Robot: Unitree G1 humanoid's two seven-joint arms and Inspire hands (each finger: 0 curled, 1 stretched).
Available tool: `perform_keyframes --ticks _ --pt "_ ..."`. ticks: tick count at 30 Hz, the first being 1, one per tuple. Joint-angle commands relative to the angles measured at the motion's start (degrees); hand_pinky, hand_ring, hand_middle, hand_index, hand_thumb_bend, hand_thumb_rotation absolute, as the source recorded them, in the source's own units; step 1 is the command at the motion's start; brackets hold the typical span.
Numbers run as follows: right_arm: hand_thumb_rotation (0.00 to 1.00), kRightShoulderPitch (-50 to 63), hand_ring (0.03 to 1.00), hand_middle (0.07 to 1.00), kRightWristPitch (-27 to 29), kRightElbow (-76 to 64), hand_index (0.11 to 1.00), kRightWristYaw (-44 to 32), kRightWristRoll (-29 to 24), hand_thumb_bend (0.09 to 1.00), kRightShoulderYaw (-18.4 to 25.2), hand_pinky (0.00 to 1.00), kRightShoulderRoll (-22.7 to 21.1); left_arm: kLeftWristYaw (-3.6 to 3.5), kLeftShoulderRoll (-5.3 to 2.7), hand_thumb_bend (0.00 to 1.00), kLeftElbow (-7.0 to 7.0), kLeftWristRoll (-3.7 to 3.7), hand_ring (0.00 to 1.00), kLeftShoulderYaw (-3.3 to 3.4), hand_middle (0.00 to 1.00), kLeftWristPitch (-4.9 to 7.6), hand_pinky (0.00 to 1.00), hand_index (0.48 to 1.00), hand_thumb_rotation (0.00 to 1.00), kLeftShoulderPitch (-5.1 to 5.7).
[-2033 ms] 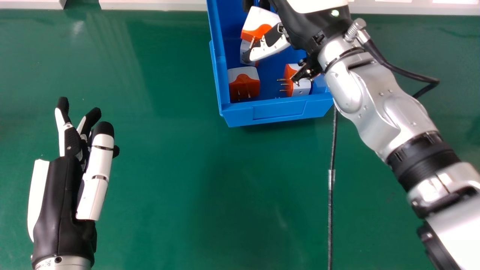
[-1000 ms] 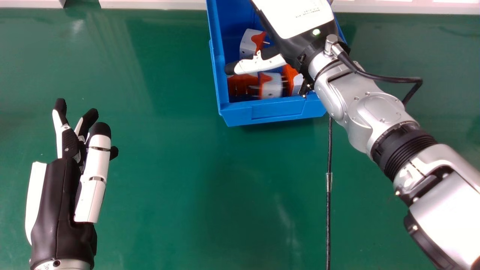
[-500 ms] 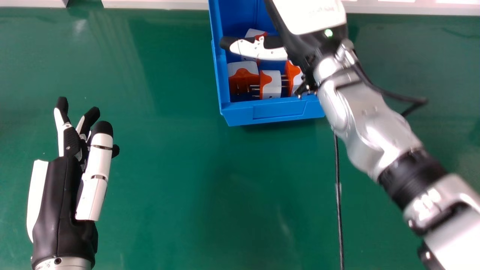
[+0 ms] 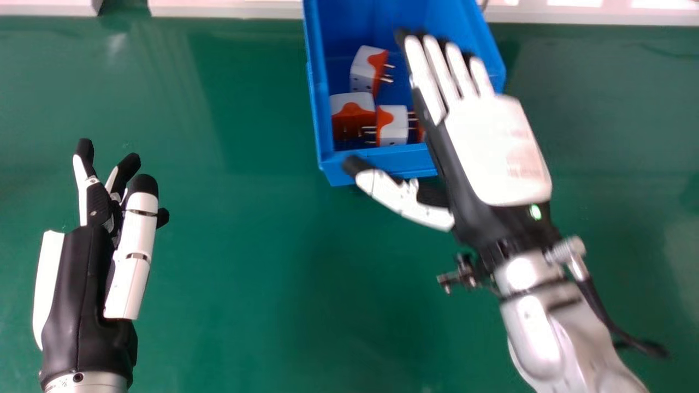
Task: Pick all objects and put in blue box
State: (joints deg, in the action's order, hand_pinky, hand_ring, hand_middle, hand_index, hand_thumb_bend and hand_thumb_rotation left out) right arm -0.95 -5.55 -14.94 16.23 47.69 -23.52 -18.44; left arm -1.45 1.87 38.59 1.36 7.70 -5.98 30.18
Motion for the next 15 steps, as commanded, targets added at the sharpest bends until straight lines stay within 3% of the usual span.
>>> perform_keyframes --ticks 1,7,9,12,15 --pt "0.94 5.06 1.000 1.000 2.68 -5.76 1.000 -1.43 -3.76 0.348 1.14 1.00 0.61 -0.16 0.41 0.27 0.07 -0.35 0.93 0.53 0.96 0.66 0.82 0.972 0.87 -0.22" --pt "1.00 16.45 1.000 1.000 1.12 -15.88 1.000 -11.80 -20.91 0.359 4.17 1.00 4.22 0.00 0.60 0.28 -0.51 0.06 0.93 0.46 0.96 0.59 0.82 0.971 0.86 -1.04" --pt "1.00 20.79 1.000 1.000 -0.96 -19.29 1.000 -13.59 -25.59 0.372 5.47 0.98 6.12 0.13 0.83 0.29 -1.49 0.32 0.93 0.55 0.96 0.77 0.82 0.971 0.86 -1.83" --pt "1.00 24.10 1.000 1.000 -4.61 -22.06 1.000 -14.76 -29.06 0.382 7.01 0.97 8.60 0.20 1.17 0.29 -2.41 0.54 0.93 0.72 0.96 0.70 0.82 0.970 0.86 -2.75" --pt "1.00 24.88 1.000 1.000 -7.67 -22.33 1.000 -15.46 -32.97 0.475 10.10 0.99 10.77 0.25 1.39 0.31 -2.42 0.66 0.93 0.76 0.96 0.46 0.82 0.970 0.87 -2.97"
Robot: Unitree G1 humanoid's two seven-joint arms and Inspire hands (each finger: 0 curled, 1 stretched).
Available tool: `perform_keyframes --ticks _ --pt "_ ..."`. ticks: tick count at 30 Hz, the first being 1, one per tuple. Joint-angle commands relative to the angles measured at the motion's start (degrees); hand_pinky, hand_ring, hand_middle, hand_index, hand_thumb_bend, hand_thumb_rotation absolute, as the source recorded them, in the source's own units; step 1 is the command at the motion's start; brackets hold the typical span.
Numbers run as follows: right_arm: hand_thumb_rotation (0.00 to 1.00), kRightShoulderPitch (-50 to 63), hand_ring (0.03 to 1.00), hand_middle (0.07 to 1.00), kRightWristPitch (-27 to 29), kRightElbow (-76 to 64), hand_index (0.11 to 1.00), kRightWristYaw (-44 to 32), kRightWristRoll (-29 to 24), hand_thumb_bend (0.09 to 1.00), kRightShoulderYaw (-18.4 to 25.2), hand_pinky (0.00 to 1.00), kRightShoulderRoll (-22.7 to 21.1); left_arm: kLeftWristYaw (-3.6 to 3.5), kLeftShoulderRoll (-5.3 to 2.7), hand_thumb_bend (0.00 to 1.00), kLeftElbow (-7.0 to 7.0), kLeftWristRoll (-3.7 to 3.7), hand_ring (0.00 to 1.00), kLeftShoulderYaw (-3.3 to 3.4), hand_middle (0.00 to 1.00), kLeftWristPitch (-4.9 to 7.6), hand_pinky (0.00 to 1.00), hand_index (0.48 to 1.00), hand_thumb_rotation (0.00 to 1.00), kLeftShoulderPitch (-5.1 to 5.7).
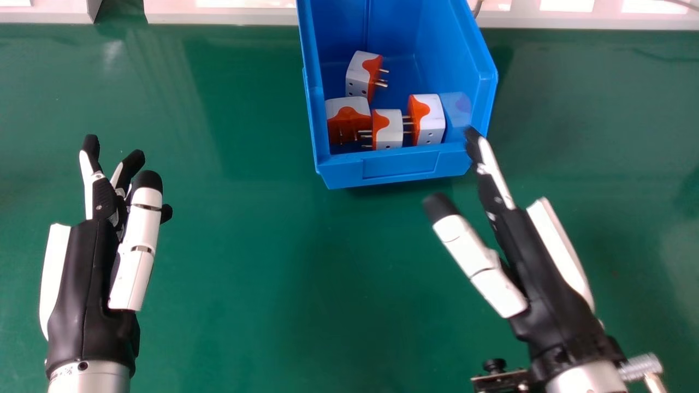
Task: Pick all objects and put in blue box
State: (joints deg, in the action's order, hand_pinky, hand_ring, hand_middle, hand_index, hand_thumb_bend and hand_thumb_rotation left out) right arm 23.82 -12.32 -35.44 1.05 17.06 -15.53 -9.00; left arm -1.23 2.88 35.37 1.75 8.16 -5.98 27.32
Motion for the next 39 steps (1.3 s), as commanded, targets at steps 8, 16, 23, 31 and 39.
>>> perform_keyframes --ticks 8,16,23,31,39 --pt "1.00 -0.53 1.000 1.000 0.65 1.29 1.000 -1.53 -8.46 0.512 9.73 1.00 1.93 -0.15 0.71 0.32 0.37 0.32 0.93 0.64 0.95 0.77 0.83 0.969 0.87 0.16" --pt "1.00 -1.00 1.000 1.000 5.10 5.13 1.000 -2.85 -9.58 0.474 15.22 1.00 -0.37 -0.09 0.50 0.32 -0.32 0.66 0.92 0.21 0.95 2.62 0.83 0.968 0.87 1.61" --pt "1.00 -0.23 1.000 1.000 3.13 2.04 1.000 -7.16 -10.05 0.448 18.29 0.98 -3.91 0.03 0.02 0.31 -1.68 0.60 0.93 -0.53 0.94 5.13 0.84 0.967 0.85 2.73" --pt "1.00 -4.24 1.000 1.000 1.94 5.15 1.000 -11.00 -9.89 0.437 19.41 0.93 -7.34 0.31 0.16 0.33 -5.45 0.86 0.93 -0.49 0.94 9.95 0.84 0.965 0.85 2.81" --pt "1.00 -12.75 1.000 1.000 1.71 12.45 1.000 -12.22 -11.13 0.459 19.59 0.91 -7.64 1.02 0.01 0.36 -8.64 0.90 0.92 0.13 0.94 12.58 0.83 0.958 0.85 2.58"
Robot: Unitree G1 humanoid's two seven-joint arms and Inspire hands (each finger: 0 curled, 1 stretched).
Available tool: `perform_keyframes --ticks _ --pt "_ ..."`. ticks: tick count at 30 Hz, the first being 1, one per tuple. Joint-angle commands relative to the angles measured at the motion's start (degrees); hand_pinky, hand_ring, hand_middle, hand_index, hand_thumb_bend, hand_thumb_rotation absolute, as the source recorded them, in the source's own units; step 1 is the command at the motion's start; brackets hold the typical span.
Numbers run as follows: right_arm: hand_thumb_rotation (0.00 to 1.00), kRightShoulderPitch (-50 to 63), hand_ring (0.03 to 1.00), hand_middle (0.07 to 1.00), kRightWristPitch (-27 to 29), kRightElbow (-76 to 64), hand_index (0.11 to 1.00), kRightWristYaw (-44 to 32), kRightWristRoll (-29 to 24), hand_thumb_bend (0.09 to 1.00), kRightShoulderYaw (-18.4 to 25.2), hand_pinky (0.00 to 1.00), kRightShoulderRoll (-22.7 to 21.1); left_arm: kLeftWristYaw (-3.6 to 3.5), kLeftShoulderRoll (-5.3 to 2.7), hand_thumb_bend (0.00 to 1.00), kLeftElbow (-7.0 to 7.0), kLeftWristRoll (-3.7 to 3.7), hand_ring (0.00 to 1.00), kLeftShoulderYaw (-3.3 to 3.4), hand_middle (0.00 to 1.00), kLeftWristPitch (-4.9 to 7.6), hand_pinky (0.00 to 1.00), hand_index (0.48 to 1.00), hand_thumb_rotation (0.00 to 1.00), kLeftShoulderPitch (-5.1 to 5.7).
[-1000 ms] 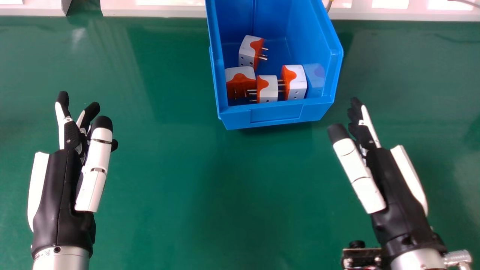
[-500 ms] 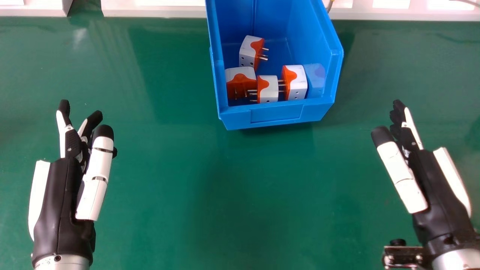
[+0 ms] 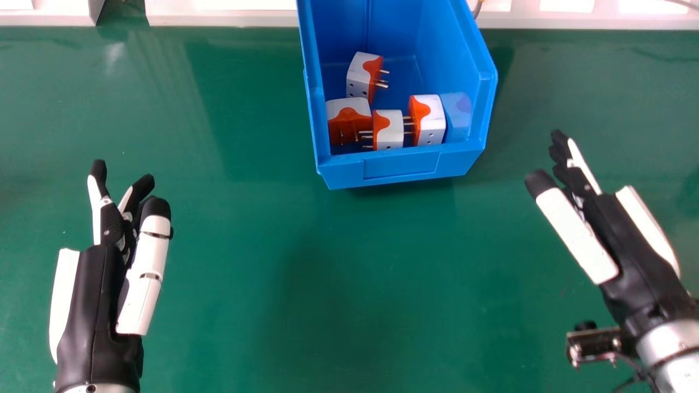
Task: Pick all objects and put in blue box
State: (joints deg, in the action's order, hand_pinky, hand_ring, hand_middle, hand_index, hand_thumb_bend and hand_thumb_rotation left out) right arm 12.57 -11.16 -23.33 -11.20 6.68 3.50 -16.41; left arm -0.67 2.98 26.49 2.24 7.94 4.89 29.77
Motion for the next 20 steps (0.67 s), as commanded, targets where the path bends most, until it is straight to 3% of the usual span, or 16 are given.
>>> perform_keyframes --ticks 1,3,7,9,12,14,16,20 --pt "1.00 -2.11 1.000 1.000 0.85 1.39 1.000 0.10 -0.78 0.474 0.54 0.92 -0.09 0.65 -0.09 0.37 0.17 0.66 0.92 0.34 0.94 1.57 0.82 0.956 0.85 0.07" --pt "1.00 -3.06 1.000 1.000 1.51 3.42 1.000 0.43 -0.95 0.529 0.42 0.93 0.51 1.07 0.11 0.38 0.03 1.48 0.91 0.35 0.93 0.67 0.81 0.951 0.84 -0.57" --pt "1.00 -3.44 1.000 1.000 2.33 5.63 1.000 1.18 -1.35 0.549 0.08 0.94 2.29 1.77 0.56 0.38 -0.85 3.26 0.91 0.25 0.93 -0.75 0.81 0.949 0.83 -2.26" --pt "1.00 -3.05 1.000 1.000 2.25 5.85 1.000 1.49 -1.48 0.544 0.07 0.95 3.19 2.02 0.65 0.37 -1.75 4.37 0.91 0.02 0.94 0.13 0.81 0.950 0.84 -2.03" --pt "1.00 -2.48 1.000 1.000 3.12 6.51 1.000 2.01 -1.47 0.506 0.33 0.97 3.84 1.98 1.11 0.37 -4.11 5.73 0.93 -0.17 0.94 3.67 0.84 0.954 0.85 -0.84" --pt "1.00 -2.60 1.000 1.000 3.48 6.71 1.000 2.17 -1.58 0.488 0.64 0.97 3.92 1.69 1.83 0.36 -6.00 6.02 0.93 0.01 0.95 5.52 0.86 0.955 0.86 -1.08" --pt "1.00 -2.87 1.000 1.000 3.46 6.68 1.000 2.24 -1.72 0.464 0.86 0.96 3.83 1.28 2.44 0.35 -6.49 5.92 0.94 0.16 0.95 6.20 0.87 0.957 0.86 -1.20" --pt "1.00 -3.76 1.000 1.000 2.97 6.05 1.000 3.15 -1.03 0.477 0.81 0.96 3.81 -0.19 3.66 0.37 -4.97 5.07 0.95 0.39 0.95 6.03 0.90 0.962 0.86 -0.57"
